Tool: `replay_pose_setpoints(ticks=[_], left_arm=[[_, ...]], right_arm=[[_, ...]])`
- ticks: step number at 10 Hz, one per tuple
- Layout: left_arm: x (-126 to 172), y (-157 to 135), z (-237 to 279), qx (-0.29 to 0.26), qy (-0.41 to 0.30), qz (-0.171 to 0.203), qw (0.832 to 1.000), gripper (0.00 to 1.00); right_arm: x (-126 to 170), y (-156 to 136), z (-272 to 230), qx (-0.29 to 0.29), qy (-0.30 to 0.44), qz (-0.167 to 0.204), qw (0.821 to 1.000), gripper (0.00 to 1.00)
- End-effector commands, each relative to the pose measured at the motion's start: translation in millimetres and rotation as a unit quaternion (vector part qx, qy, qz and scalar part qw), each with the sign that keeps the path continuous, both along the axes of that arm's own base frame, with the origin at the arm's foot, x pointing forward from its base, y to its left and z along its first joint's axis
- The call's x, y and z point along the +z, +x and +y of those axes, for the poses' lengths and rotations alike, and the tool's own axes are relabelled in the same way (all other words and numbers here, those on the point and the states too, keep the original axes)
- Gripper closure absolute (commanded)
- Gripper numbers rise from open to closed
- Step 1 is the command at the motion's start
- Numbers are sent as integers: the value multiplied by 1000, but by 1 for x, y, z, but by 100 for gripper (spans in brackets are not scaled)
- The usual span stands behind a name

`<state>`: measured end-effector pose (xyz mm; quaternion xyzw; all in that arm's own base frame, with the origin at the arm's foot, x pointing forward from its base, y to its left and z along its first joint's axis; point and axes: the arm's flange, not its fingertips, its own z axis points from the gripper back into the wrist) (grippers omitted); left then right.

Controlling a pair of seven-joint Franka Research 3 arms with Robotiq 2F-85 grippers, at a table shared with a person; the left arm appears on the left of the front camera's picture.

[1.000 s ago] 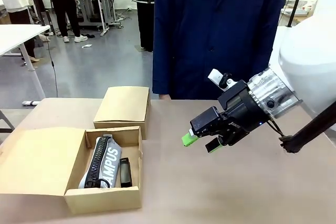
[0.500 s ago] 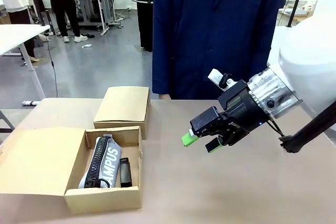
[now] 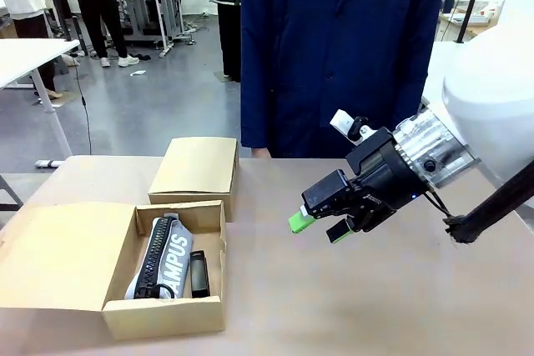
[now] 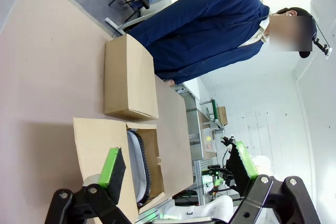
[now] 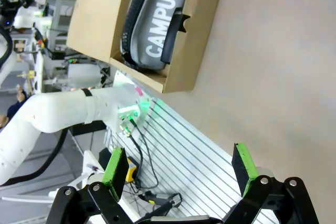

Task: Place items inside the box.
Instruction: Pick up a Pencil pouch or Stapler and place it inside the Mailer Box closest to the robot.

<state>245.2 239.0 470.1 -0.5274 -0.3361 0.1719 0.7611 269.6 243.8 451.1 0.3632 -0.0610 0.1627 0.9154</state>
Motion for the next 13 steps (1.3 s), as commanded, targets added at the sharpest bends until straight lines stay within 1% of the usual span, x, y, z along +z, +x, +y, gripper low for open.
replay_pose_setpoints(ticks=[1,2,3,4,5,6,7,8,9,10,11,13], left_arm=[[1,2,0,1,-6,-15,1000,0],[1,2,0,1,-6,-15,1000,0],[1,2,0,1,-6,-15,1000,0],[1,2,0,1,-6,-15,1000,0],[1,2,0,1,-6,-15,1000,0],[1,2,0,1,-6,-15,1000,0],[1,2,0,1,-6,-15,1000,0],[1,2,0,1,-6,-15,1000,0],[1,2,0,1,-6,-15,1000,0],[1,2,0,1,-6,-15,1000,0],[1,2,0,1,-6,-15,1000,0],[1,2,0,1,-6,-15,1000,0]], right_arm=[[46,11,-86,-145,6,-5,989,0],[51,10,-124,-183,31,7,983,0],[52,9,-150,-195,52,26,979,0],[52,7,-179,-191,56,43,979,0],[47,7,-219,-188,78,96,974,0],[36,6,-268,-173,150,153,961,0],[22,4,-308,-203,204,189,939,0],[9,-4,-338,-208,282,201,915,0],[-1,-9,-351,-227,327,190,897,0],[-12,-5,-338,-288,257,179,905,0],[16,-12,-348,-209,280,191,917,0],[16,-12,-348,-209,280,191,917,0]])
